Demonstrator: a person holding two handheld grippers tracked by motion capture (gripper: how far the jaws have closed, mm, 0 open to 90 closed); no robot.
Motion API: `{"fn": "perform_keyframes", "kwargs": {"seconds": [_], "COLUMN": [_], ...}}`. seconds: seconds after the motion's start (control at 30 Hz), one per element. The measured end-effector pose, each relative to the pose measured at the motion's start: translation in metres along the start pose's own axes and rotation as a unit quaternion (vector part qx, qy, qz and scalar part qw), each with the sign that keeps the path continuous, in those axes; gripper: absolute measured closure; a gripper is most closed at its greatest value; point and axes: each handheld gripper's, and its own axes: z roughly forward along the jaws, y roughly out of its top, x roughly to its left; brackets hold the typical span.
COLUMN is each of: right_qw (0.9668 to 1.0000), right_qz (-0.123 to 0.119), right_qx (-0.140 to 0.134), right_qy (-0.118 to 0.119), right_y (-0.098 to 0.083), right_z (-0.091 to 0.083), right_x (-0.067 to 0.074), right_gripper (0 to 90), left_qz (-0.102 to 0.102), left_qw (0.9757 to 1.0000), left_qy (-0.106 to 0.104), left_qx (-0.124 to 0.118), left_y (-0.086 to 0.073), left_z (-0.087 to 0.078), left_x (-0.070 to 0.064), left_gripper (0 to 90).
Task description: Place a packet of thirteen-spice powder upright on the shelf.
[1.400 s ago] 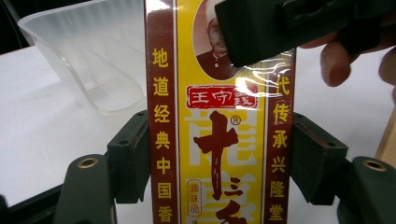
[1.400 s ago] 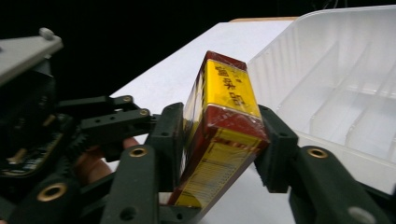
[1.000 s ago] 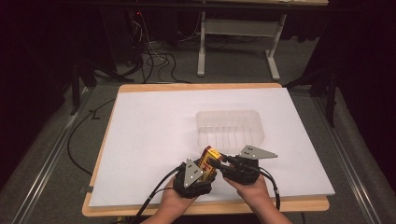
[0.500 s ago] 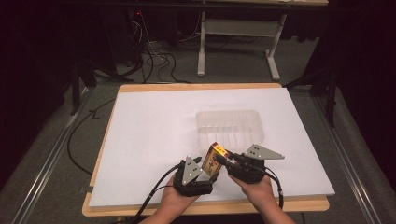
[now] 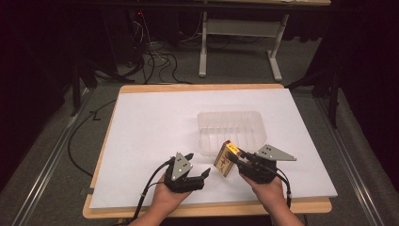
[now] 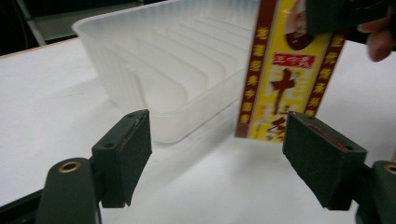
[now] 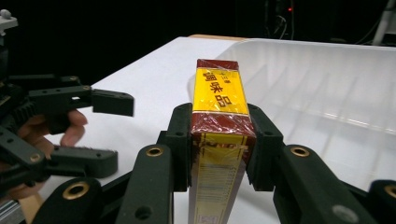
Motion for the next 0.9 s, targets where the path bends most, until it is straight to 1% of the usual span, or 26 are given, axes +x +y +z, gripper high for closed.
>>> {"fn": "perform_keyframes", "kwargs": {"seconds": [0.07, 0.1, 0.13, 0.2, 0.23, 0.27, 0.33, 0.37, 0.43, 0.47, 0.5, 0.53, 0.57, 0.6, 0.63, 0.7, 0.73, 0.77, 0.8, 0.83, 0.87, 0.9], "right_qw": [1.0, 1.0, 0.9999, 0.9997, 0.9997, 0.9994, 0.9992, 0.999, 0.9986, 0.9986, 0.9984, 0.9981, 0.998, 0.9977, 0.9977, 0.9973, 0.9972, 0.9971, 0.9971, 0.9969, 0.9968, 0.9968], "right_qz": [-0.001, -0.001, -0.003, -0.007, -0.007, -0.005, -0.002, -0.001, -0.001, -0.001, 0.0, 0.003, 0.003, 0.001, 0.001, 0.003, 0.005, 0.006, 0.006, 0.006, 0.005, 0.005], "right_qx": [-0.002, -0.002, -0.002, -0.004, -0.004, -0.005, -0.008, -0.01, -0.012, -0.012, -0.013, -0.015, -0.015, -0.015, -0.015, -0.017, -0.017, -0.017, -0.017, -0.017, -0.016, -0.016], "right_qy": [-0.007, -0.007, -0.016, -0.025, -0.025, -0.033, -0.04, -0.043, -0.051, -0.051, -0.055, -0.059, -0.062, -0.066, -0.066, -0.071, -0.073, -0.074, -0.074, -0.077, -0.079, -0.079], "right_y": [0.0, 0.0, 0.0, 0.0, 0.0, 0.001, 0.001, 0.001, 0.001, 0.001, 0.001, 0.001, 0.001, 0.001, 0.001, 0.001, 0.0, 0.0, 0.0, 0.0, -0.001, -0.001], "right_z": [-0.003, -0.003, -0.006, -0.009, -0.009, -0.013, -0.016, -0.018, -0.022, -0.022, -0.024, -0.027, -0.029, -0.031, -0.031, -0.035, -0.035, -0.036, -0.036, -0.036, -0.036, -0.036], "right_x": [-0.003, -0.003, -0.006, -0.009, -0.009, -0.012, -0.017, -0.018, -0.021, -0.021, -0.022, -0.024, -0.024, -0.025, -0.025, -0.026, -0.027, -0.027, -0.027, -0.028, -0.028, -0.028], "right_gripper": [68.0, 68.0, 67.9, 68.0, 68.0, 68.0, 68.0, 68.0, 68.0, 68.0, 68.0, 68.0, 68.0, 68.0, 68.0, 68.0, 68.0, 68.0, 68.0, 68.0, 68.0, 68.0], "left_qz": [-0.004, -0.004, -0.008, -0.011, -0.011, -0.014, -0.014, -0.014, -0.015, -0.015, -0.016, -0.014, -0.009, -0.009, -0.01, -0.029, -0.027, -0.027, -0.021, -0.019, -0.014, -0.014], "left_qw": [1.0, 1.0, 0.9999, 0.9998, 0.9998, 0.9996, 0.9994, 0.9994, 0.9992, 0.9992, 0.999, 0.9983, 0.9978, 0.9978, 0.9972, 0.9966, 0.9965, 0.9965, 0.9964, 0.9965, 0.997, 0.997], "left_qy": [0.005, 0.005, 0.01, 0.013, 0.013, 0.02, 0.028, 0.028, 0.038, 0.038, 0.043, 0.055, 0.062, 0.062, 0.069, 0.069, 0.074, 0.074, 0.077, 0.077, 0.072, 0.072], "left_qx": [0.001, 0.001, 0.0, -0.005, -0.005, -0.011, -0.012, -0.012, -0.006, -0.006, -0.002, 0.013, 0.021, 0.021, 0.027, 0.033, 0.029, 0.029, 0.025, 0.024, 0.023, 0.023], "left_y": [0.001, 0.001, 0.003, 0.005, 0.005, 0.006, 0.007, 0.007, 0.006, 0.006, 0.005, -0.001, -0.006, -0.006, -0.011, -0.017, -0.017, -0.017, -0.016, -0.016, -0.015, -0.015], "left_z": [-0.002, -0.002, -0.005, -0.01, -0.01, -0.015, -0.02, -0.02, -0.029, -0.029, -0.031, -0.038, -0.04, -0.04, -0.043, -0.047, -0.048, -0.048, -0.048, -0.048, -0.047, -0.047], "left_x": [0.006, 0.006, 0.013, 0.02, 0.02, 0.026, 0.032, 0.032, 0.044, 0.044, 0.048, 0.058, 0.062, 0.062, 0.067, 0.074, 0.076, 0.076, 0.075, 0.074, 0.072, 0.072], "left_gripper": [25.2, 25.7, 26.1, 26.6, 26.9, 27.2, 27.3, 27.3, 26.9, 26.4, 26.4, 25.9, 25.8, 25.8, 25.8, 25.9, 25.7, 25.7, 25.7, 25.7, 25.8, 26.1]}}
